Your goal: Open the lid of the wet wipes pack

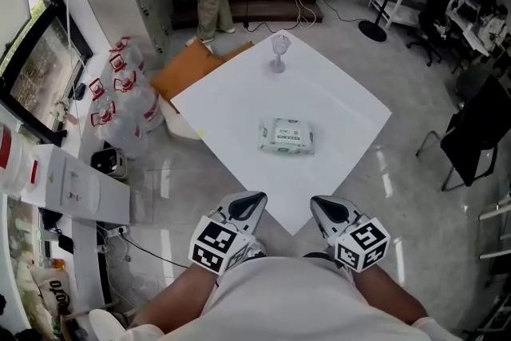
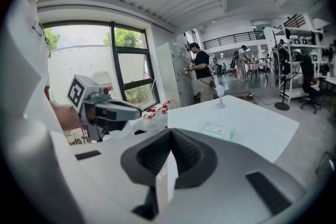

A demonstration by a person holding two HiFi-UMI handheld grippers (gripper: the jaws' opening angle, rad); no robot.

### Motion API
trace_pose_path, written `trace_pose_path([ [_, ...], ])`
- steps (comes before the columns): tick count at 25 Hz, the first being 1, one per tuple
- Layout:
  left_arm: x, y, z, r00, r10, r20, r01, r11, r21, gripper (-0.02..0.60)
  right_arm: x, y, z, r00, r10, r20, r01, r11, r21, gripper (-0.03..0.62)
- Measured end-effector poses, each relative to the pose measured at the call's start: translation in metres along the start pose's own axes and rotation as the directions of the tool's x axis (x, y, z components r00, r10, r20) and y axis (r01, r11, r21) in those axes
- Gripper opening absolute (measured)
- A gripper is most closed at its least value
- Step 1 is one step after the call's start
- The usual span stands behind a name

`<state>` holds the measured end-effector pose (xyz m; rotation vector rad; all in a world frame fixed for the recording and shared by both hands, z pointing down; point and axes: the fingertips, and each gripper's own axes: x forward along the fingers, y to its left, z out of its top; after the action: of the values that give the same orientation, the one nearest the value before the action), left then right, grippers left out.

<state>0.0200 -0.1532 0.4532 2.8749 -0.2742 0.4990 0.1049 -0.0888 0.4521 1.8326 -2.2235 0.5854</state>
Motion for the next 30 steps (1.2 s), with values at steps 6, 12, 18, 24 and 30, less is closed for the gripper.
trace_pose_path([
  [6,0.001,0.017,0.001,1.0,-0.004,0.004,0.005,1.0,-0.02,0.008,0.018,-0.004,0.012,1.0,-0.006,-0.013,0.006,1.0,-0.009,0.007],
  [12,0.001,0.029,-0.002,0.999,0.039,0.009,-0.039,0.998,-0.041,0.008,0.025,-0.009,0.023,1.0,0.018,-0.013,-0.019,0.999,-0.039,0.007],
  [18,-0.004,0.042,-0.006,0.992,0.121,0.025,-0.119,0.99,-0.075,0.008,0.048,-0.022,0.024,0.997,0.068,-0.044,-0.071,0.994,-0.078,0.006],
  [24,0.002,0.055,-0.011,0.974,0.226,0.015,-0.222,0.965,-0.14,0.008,0.068,-0.04,0.026,0.986,0.141,-0.093,-0.155,0.975,-0.159,0.008],
  [30,0.023,0.05,-0.008,0.96,0.278,-0.006,-0.275,0.948,-0.162,0.008,0.077,-0.063,0.027,0.976,0.185,-0.113,-0.205,0.956,-0.208,0.008],
])
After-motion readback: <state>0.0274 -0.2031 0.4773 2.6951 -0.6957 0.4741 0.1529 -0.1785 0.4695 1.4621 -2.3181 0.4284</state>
